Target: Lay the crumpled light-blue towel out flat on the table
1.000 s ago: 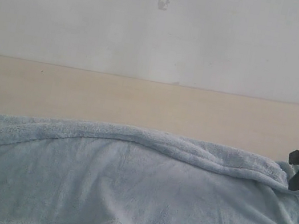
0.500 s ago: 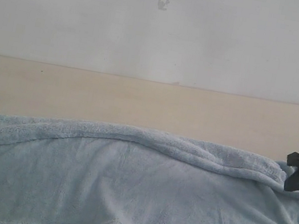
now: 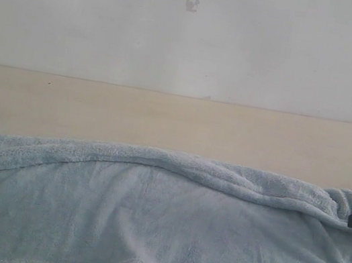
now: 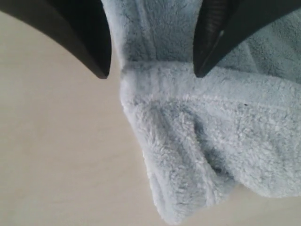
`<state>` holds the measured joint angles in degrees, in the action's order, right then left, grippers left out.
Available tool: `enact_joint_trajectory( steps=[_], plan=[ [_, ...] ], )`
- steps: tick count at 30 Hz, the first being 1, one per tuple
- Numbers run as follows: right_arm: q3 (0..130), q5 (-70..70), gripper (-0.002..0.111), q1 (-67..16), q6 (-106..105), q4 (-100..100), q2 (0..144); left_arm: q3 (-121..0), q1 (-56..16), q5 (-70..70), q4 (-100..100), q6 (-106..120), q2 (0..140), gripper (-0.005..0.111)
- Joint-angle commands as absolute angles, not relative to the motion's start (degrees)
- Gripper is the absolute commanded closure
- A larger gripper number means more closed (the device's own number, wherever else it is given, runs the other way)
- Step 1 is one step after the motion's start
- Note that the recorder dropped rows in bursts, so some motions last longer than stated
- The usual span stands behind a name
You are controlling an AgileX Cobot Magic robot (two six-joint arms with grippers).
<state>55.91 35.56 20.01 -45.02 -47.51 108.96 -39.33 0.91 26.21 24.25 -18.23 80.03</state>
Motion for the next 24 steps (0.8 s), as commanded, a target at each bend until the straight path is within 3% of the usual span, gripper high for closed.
enact_joint_trajectory(
  steps=[1, 6, 9, 11, 24],
  plan=[
    [56.06, 34.90, 0.057, 19.99, -48.51, -50.57, 111.08, -39.62, 1.07, 25.75, 23.58, -18.46, 79.78, 0.103],
    [56.16, 34.64, 0.059, 19.99, -52.31, -54.79, 112.47, -39.62, 1.07, 25.75, 23.58, -18.46, 79.78, 0.103],
    [56.16, 34.03, 0.081, 19.99, -53.96, -56.26, 112.57, -39.62, 1.07, 25.75, 23.58, -18.46, 79.78, 0.103],
    [56.16, 32.68, 0.087, 19.99, -54.12, -56.48, 112.57, -39.62, 1.07, 25.64, 23.58, -18.45, 79.78, 0.103],
    [56.16, 31.11, 0.087, 19.99, -55.65, -56.08, 112.57, -39.62, 1.07, 25.50, 23.34, -18.45, 79.78, 0.103]
  ],
)
